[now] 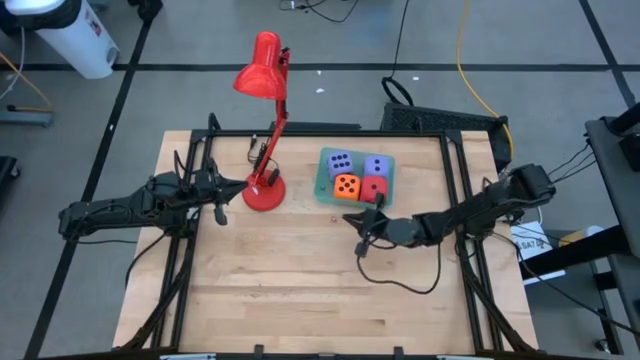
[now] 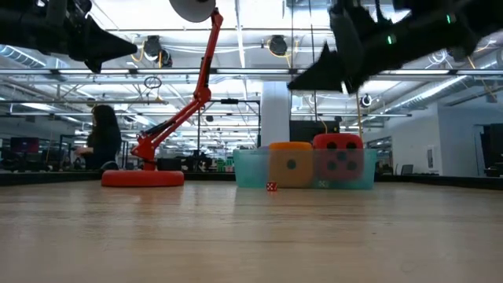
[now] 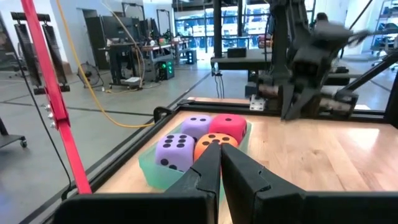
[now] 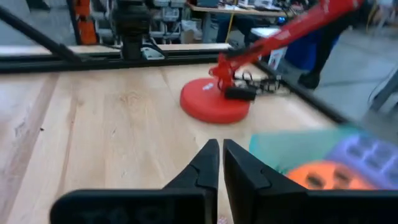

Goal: Pick & Place Dice
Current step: Put the small red dice into the green bin

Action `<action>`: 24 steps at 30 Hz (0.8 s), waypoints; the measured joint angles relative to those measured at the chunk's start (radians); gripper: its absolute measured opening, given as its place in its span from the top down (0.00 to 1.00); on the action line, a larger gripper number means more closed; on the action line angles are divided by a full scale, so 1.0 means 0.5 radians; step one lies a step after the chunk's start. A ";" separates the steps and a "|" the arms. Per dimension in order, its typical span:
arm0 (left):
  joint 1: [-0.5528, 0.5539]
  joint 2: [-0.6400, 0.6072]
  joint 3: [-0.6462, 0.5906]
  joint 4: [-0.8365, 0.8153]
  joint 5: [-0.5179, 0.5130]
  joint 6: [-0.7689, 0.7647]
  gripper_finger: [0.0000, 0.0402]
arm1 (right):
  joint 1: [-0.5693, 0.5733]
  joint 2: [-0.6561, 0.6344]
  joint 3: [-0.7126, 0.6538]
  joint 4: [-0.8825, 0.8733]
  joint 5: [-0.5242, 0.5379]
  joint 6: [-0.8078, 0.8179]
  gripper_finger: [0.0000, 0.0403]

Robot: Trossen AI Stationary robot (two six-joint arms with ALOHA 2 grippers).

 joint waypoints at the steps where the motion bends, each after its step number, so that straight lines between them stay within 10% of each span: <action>1: 0.000 0.000 0.000 0.005 0.000 0.000 0.94 | 0.000 0.043 -0.056 0.096 0.000 0.054 0.97; 13: 0.000 0.000 0.000 0.043 -0.001 -0.001 0.94 | 0.082 0.574 -0.062 0.688 -0.011 0.119 0.94; 24: 0.000 0.000 0.000 0.033 0.000 -0.017 0.94 | 0.069 0.904 0.111 0.684 -0.008 -0.003 0.57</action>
